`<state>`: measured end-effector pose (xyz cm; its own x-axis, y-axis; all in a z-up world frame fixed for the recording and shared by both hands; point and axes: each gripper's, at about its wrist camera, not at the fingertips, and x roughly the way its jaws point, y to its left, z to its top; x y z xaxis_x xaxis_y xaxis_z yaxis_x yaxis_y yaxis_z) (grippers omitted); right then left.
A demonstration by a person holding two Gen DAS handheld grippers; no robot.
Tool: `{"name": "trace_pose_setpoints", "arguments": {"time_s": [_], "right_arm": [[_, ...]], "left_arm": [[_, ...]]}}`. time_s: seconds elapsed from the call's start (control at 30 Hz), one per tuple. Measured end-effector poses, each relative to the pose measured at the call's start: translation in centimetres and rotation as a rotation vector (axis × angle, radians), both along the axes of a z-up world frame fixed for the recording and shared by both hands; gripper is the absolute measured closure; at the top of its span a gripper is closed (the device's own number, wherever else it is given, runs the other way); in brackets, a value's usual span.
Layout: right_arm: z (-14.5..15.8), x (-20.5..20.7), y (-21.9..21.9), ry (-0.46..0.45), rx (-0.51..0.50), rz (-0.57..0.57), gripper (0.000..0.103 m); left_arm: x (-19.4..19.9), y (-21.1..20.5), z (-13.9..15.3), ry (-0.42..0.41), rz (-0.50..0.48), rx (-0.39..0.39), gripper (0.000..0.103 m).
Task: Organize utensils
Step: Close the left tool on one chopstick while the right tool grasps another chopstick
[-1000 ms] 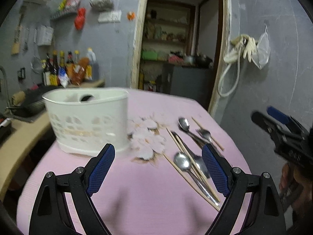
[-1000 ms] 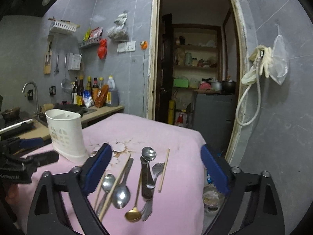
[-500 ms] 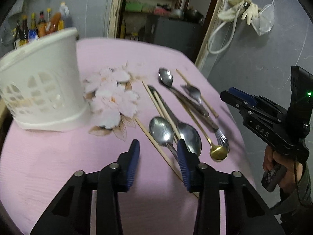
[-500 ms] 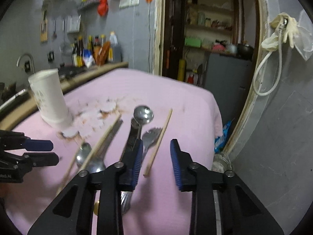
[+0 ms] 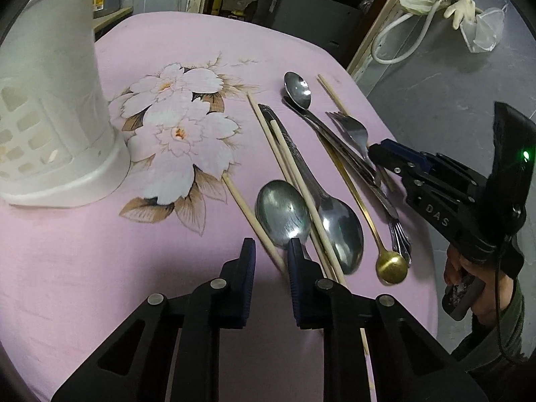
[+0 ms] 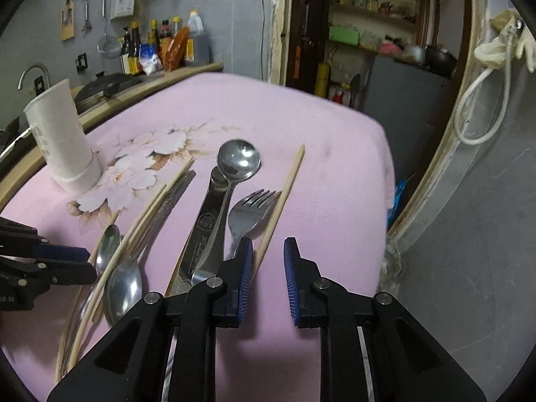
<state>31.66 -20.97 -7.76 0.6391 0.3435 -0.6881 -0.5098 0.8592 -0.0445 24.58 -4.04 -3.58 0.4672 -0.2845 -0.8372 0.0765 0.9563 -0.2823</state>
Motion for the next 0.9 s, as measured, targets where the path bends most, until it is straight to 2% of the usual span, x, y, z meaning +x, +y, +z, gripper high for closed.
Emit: {"name": "trace_pose_setpoints", "arguments": {"time_s": [0.17,0.2,0.23,0.33,0.53,0.7,0.9], "right_arm": [[-0.5,1.3,0.8,0.021,-0.019,-0.007,0.088],[-0.5,1.4,0.6,0.031,-0.002,-0.013,0.089],[-0.6,1.4,0.5,0.038,0.010,-0.011,0.096],[-0.5,0.9,0.1,0.048,0.035,-0.014,0.098],[0.0,-1.4,-2.1,0.110,0.129,-0.028,0.100],[0.2,-4.7,-2.9,0.141,0.159,-0.009,0.100],[0.2,-6.4,-2.0,0.120,0.091,0.026,0.099]], "left_arm": [[0.4,0.2,-0.1,0.003,0.004,-0.006,0.087],[0.3,0.4,0.0,0.005,0.006,0.000,0.091],[0.2,0.5,0.1,0.003,0.003,0.004,0.091],[0.2,0.5,-0.1,0.004,0.002,-0.002,0.094],[-0.3,1.1,0.0,0.033,0.005,-0.056,0.097],[-1.6,1.7,0.3,0.041,-0.004,-0.059,0.099],[-3.4,2.3,0.7,0.042,-0.024,-0.041,0.100]]}}
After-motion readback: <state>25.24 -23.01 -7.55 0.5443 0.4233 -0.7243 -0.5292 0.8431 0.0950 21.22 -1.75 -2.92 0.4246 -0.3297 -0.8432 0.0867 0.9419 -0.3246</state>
